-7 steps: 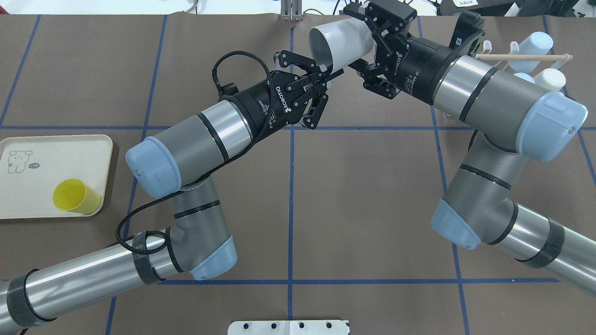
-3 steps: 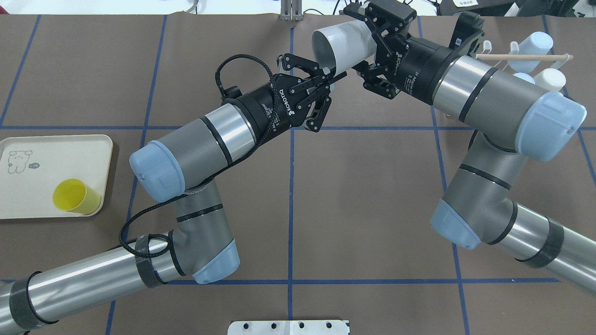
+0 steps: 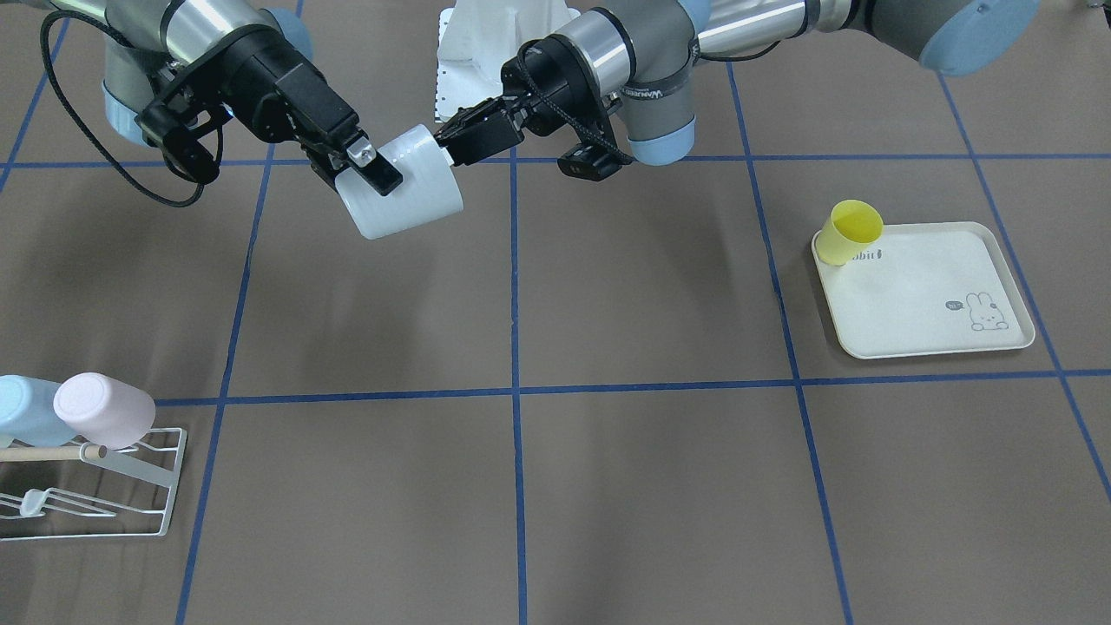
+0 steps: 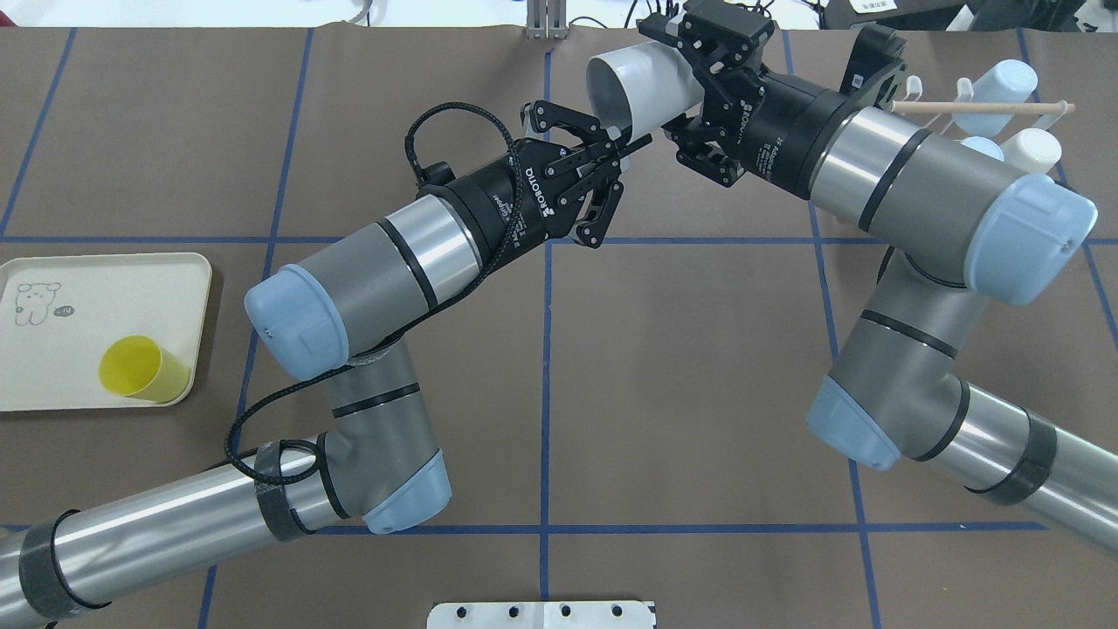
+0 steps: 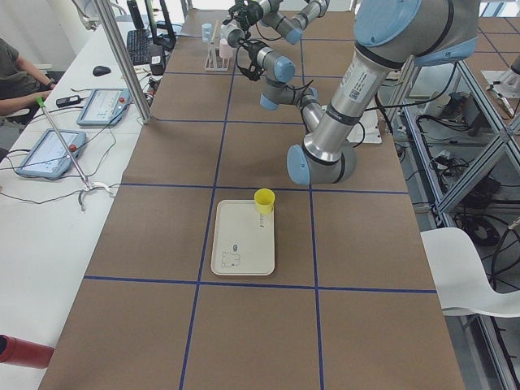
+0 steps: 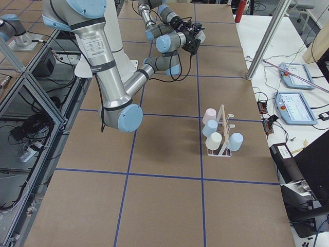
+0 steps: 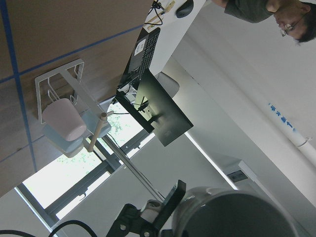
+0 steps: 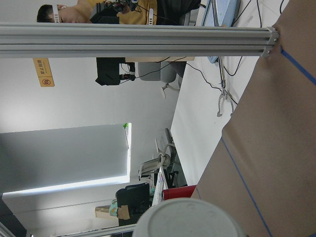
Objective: Transfer IKEA cup to right arm and place on rack
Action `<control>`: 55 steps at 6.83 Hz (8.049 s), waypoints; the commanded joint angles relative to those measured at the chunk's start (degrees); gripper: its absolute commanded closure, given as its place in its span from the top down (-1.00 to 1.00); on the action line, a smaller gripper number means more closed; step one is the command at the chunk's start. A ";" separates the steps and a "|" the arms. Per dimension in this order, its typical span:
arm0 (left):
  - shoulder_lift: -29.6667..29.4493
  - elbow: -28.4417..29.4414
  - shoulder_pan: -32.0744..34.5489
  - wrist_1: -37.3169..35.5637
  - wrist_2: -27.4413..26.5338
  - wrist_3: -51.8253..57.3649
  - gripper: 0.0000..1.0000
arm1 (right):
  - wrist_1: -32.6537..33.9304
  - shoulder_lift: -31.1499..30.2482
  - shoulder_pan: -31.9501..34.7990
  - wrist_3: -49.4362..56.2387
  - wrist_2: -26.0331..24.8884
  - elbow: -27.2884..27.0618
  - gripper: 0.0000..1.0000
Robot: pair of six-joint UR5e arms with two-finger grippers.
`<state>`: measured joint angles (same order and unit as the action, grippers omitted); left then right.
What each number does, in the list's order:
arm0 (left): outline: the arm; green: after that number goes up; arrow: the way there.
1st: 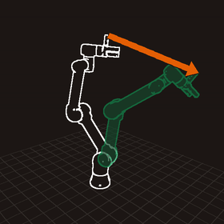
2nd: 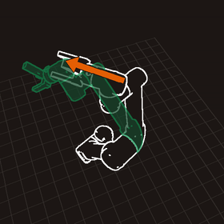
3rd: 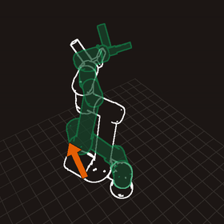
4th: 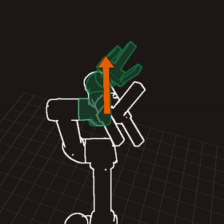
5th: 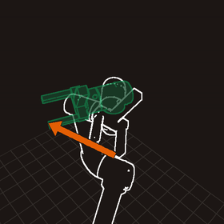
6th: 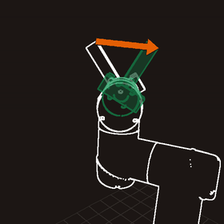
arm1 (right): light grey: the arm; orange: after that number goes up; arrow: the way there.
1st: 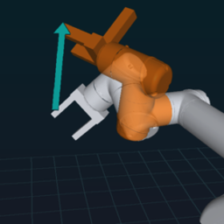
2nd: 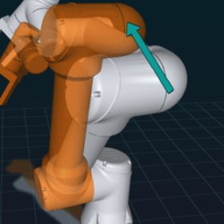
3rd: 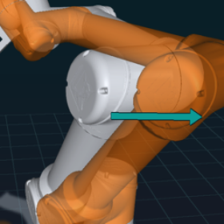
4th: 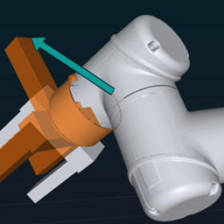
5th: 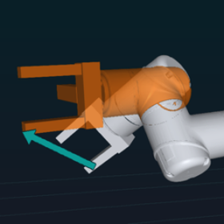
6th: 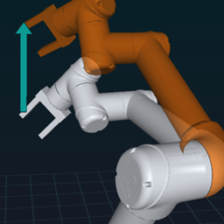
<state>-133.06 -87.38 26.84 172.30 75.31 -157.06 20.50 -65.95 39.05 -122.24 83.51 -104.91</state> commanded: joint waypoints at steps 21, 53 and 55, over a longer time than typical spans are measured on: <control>33.39 -35.76 10.52 -39.14 13.02 66.18 0.99 | 33.09 -10.96 15.25 64.41 -23.14 9.06 -1.00; 36.56 -36.89 21.38 -47.78 27.39 83.24 0.99 | 33.11 -15.09 26.26 56.64 11.89 -9.43 1.00; 41.09 -37.16 23.79 -54.25 33.03 98.01 0.99 | 35.75 -13.69 24.17 42.53 19.55 -14.17 1.00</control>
<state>-94.94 -124.39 49.36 121.13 105.10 -67.35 54.41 -80.62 64.73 -70.43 98.68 -116.13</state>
